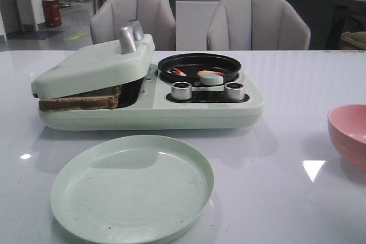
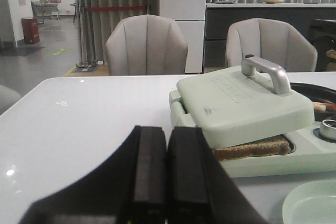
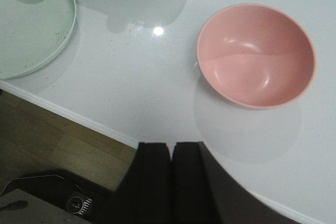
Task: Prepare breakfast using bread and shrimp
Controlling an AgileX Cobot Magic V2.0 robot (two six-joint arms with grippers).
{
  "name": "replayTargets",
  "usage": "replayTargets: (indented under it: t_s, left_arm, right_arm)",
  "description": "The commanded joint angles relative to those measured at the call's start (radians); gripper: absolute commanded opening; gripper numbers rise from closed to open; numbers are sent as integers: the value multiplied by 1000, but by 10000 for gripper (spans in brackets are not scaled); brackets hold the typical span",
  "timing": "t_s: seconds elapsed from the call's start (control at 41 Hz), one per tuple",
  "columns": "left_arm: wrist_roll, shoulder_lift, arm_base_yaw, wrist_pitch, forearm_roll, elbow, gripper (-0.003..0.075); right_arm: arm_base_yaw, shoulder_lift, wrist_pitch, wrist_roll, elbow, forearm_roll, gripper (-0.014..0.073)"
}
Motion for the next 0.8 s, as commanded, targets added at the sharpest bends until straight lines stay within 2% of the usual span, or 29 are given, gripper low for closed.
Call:
replayTargets:
  t_s: [0.0,0.414,0.78]
  left_arm:
    - [-16,-20,-8,-96,1,30,99]
    - [-16,-20,39,-94,1,30,99]
    - [-16,-18,39,-94,1,30,99]
  right_arm:
    - [1,2,-56,0,-28,-1,7]
    - [1,2,-56,0,-28,-1,7]
    - [1,2,-56,0,-28,-1,7]
